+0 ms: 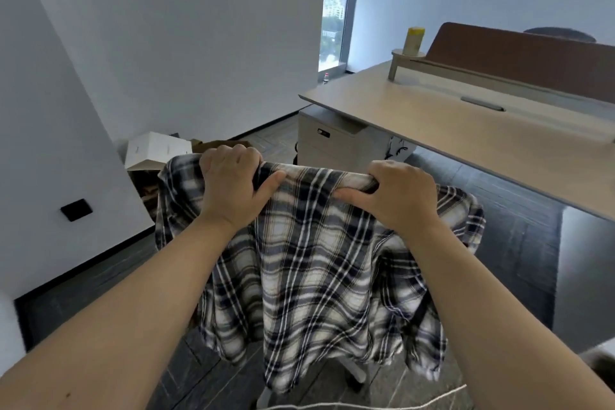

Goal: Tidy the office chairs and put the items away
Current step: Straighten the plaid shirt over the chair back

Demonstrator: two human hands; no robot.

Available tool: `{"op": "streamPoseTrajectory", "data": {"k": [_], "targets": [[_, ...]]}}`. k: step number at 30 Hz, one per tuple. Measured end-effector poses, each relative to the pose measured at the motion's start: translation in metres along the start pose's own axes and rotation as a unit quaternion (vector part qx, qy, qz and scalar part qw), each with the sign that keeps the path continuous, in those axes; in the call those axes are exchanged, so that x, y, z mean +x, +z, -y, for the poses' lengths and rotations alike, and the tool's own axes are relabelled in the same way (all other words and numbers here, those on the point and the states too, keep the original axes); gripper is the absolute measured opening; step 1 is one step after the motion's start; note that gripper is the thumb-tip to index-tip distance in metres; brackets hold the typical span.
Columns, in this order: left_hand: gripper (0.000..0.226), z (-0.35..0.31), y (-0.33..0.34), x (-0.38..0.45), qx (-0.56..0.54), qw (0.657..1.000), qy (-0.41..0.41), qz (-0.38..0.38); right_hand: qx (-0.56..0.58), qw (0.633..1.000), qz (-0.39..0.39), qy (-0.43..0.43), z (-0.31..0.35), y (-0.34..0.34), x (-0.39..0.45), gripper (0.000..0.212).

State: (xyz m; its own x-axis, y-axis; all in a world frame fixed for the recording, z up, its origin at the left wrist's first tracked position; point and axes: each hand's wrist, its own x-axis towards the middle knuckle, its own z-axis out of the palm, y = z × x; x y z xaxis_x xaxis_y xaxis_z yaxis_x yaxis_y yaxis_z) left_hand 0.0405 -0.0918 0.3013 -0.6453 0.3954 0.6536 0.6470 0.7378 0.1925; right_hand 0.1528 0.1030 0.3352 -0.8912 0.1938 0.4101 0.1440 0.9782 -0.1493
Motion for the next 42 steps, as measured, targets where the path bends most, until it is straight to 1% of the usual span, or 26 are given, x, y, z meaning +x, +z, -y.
{"op": "streamPoseTrajectory", "data": {"k": [4,8,14,18,23,30,36,42], "targets": [[0.073,0.000,0.007,0.008,0.008,0.999,0.043,-0.028,-0.006,1.000,-0.003,0.000,-0.005,0.004,0.003,0.065],[0.075,-0.005,0.022,0.017,0.002,0.998,0.061,-0.023,-0.005,1.000,-0.009,0.010,-0.016,0.004,0.005,0.064],[0.077,-0.025,0.049,0.039,-0.038,0.995,0.087,-0.033,-0.010,0.998,-0.025,0.054,-0.045,0.004,0.009,0.063],[0.083,-0.049,0.073,0.062,-0.074,0.994,0.086,0.008,-0.013,0.995,-0.034,0.097,-0.072,0.004,0.012,0.058],[0.089,-0.080,0.107,0.091,-0.115,0.987,0.096,0.052,-0.011,0.987,-0.067,0.149,-0.109,0.007,0.018,0.054],[0.092,-0.122,0.154,0.134,-0.130,0.980,0.133,0.071,-0.033,0.974,-0.104,0.197,-0.169,0.010,0.033,0.052],[0.096,-0.166,0.197,0.170,-0.156,0.974,0.140,0.088,-0.042,0.963,-0.135,0.229,-0.224,0.007,0.049,0.054],[0.107,-0.207,0.233,0.206,-0.156,0.967,0.160,0.121,-0.050,0.958,-0.131,0.250,-0.282,0.007,0.066,0.056]]}}
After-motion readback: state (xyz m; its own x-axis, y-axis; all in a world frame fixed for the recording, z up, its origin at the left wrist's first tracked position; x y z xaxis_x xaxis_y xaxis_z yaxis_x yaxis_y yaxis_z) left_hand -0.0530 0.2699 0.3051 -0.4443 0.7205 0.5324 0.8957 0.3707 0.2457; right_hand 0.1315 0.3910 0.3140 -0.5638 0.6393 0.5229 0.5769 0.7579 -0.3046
